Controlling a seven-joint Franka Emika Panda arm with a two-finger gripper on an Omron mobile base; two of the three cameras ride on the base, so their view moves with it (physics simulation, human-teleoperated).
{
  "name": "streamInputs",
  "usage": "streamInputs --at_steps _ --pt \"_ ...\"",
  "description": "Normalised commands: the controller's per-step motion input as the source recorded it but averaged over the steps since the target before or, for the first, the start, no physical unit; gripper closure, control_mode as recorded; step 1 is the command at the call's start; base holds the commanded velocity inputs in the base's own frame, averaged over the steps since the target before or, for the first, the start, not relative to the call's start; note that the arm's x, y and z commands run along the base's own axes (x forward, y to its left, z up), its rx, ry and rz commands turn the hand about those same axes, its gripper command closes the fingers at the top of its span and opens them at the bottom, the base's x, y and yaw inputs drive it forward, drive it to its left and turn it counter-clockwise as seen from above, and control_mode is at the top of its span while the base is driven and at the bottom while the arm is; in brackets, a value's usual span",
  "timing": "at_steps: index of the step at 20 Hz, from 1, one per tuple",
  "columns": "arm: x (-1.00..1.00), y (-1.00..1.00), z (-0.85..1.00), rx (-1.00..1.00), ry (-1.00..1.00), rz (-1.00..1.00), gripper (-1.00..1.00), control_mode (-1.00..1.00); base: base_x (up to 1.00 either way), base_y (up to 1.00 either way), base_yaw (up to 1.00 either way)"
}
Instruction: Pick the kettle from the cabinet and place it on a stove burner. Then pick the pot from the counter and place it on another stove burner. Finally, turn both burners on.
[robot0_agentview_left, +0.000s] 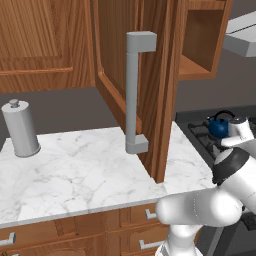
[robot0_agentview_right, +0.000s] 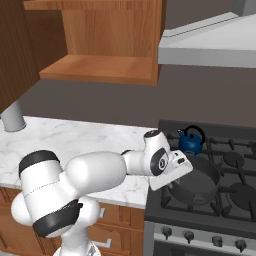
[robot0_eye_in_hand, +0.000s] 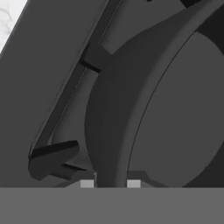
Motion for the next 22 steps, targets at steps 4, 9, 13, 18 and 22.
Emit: streamInputs --at_steps 4,9,13,18,22 --pt "0.18 -0.12 -0.11 0.0 0.0 0.0 1.0 -1.0 0.0 0.0 0.0" --pt "0.16 -0.07 -0.14 0.0 0.0 0.0 1.0 -1.0 0.0 0.0 0.0" --pt "0.08 0.0 -0.07 0.0 0.0 0.02 1.0 -1.0 0.0 0.0 0.0" --pt "0.04 0.02 -0.06 0.0 0.0 0.05 -1.0 -1.0 0.0 0.0 0.0" --pt "0.0 0.03 -0.02 0.0 0.0 0.06 -1.0 -1.0 0.0 0.0 0.0"
